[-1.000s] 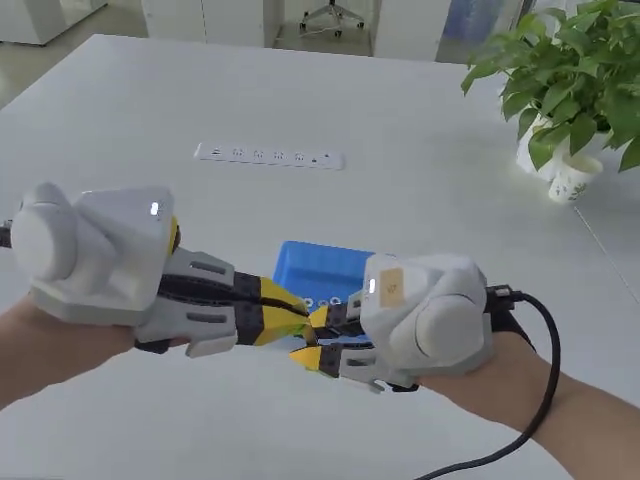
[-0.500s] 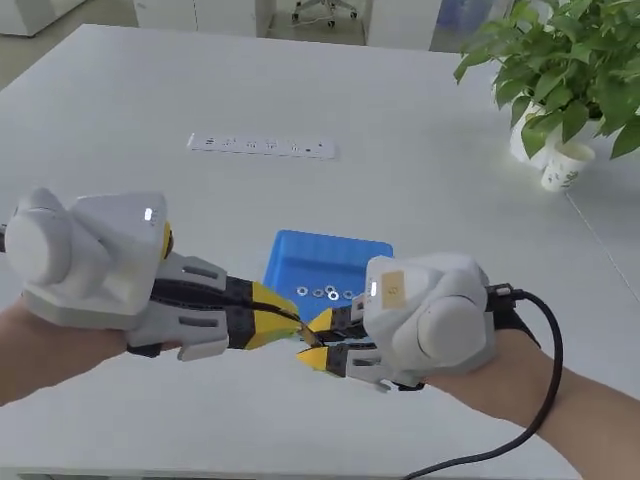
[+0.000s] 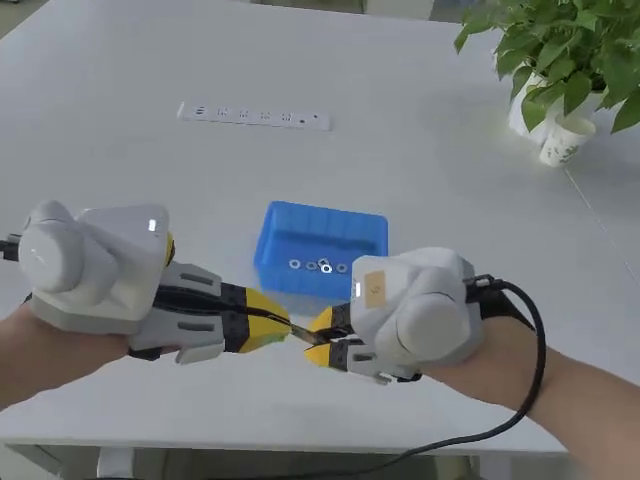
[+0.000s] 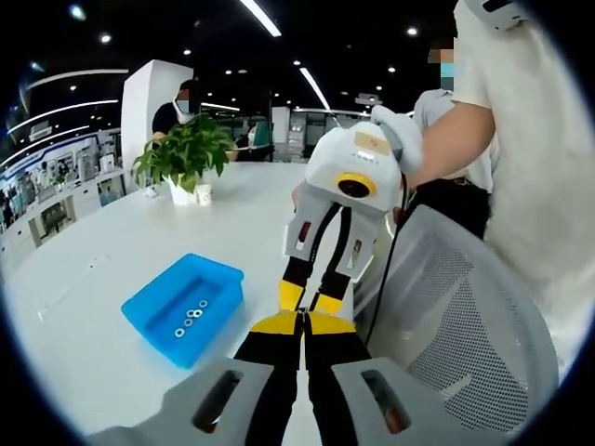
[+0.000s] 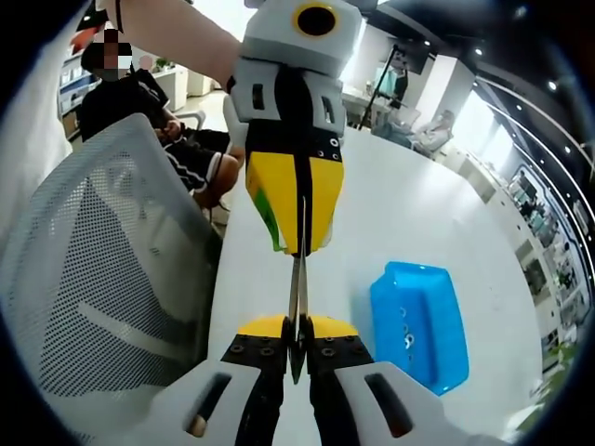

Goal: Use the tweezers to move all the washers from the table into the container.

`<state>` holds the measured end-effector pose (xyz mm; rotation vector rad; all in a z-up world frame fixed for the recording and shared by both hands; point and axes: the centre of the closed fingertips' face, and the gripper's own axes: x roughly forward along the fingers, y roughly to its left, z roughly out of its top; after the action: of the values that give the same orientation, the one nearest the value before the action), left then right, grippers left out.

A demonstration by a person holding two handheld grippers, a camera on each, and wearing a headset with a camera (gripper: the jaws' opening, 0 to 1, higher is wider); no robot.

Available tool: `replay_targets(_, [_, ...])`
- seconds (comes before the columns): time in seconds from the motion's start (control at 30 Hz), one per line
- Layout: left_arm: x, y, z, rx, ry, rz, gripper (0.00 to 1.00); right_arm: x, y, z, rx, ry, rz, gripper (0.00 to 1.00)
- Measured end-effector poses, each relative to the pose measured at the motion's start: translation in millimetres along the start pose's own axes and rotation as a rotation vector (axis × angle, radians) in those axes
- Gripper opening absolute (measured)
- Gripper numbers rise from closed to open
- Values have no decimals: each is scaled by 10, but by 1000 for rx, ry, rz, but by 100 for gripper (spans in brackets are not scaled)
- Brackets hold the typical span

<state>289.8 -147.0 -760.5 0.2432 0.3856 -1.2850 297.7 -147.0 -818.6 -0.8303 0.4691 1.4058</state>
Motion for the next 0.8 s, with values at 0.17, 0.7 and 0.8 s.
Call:
replay_targets(0.17, [75,31,-162,-2,30,-8,3,72,7,-130,-28,59,9,8])
replay_targets(0.7, [288,110,-506,-27,71,3,4,255,-3,-450,-37,172,18,8])
replay_targets(0.8, [309,116,-545,-27,77,3,4,280,-2,-479,-29,176,28,8])
